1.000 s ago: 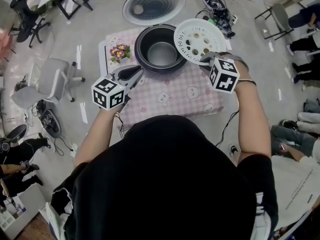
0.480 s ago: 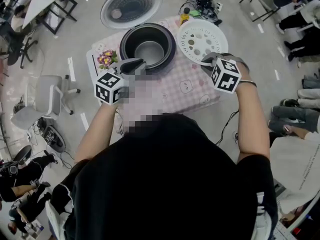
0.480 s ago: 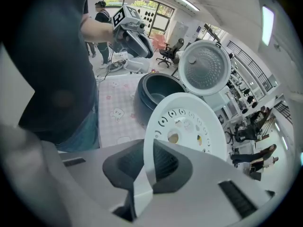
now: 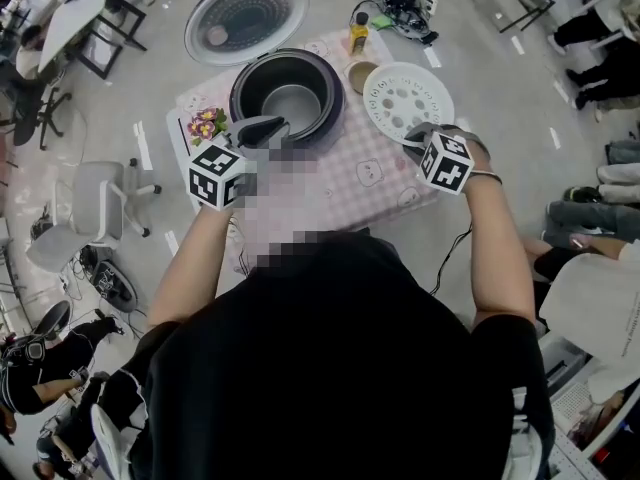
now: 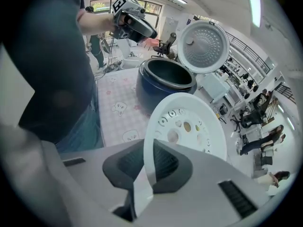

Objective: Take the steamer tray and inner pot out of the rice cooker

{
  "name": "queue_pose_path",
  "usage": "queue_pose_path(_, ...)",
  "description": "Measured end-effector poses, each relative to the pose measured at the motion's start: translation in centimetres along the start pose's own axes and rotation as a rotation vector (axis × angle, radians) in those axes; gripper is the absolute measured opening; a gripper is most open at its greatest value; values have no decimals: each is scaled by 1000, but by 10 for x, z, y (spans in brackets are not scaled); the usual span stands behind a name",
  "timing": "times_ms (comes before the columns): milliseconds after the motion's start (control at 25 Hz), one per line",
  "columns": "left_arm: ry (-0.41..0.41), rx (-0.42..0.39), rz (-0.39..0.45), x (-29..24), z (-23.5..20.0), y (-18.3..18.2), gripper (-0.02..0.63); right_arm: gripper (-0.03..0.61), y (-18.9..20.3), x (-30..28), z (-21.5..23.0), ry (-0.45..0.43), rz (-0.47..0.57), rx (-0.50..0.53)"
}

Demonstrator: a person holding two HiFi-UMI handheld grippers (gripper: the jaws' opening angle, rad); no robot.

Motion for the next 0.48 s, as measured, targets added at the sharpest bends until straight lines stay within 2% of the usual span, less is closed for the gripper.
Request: queue_pose_path(480,-12,27,-46,-6,-1,12,64,35,39,-70,-9,-67,-9,-116)
Point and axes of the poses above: the fingertips, and each gripper's own axes: x backward along the fingers, z to its right, y out of its underside, the point moved 8 cm from there along x, backward along the fingers, and after that the axes turned 2 degrees about -z, right-handed, at the moved point
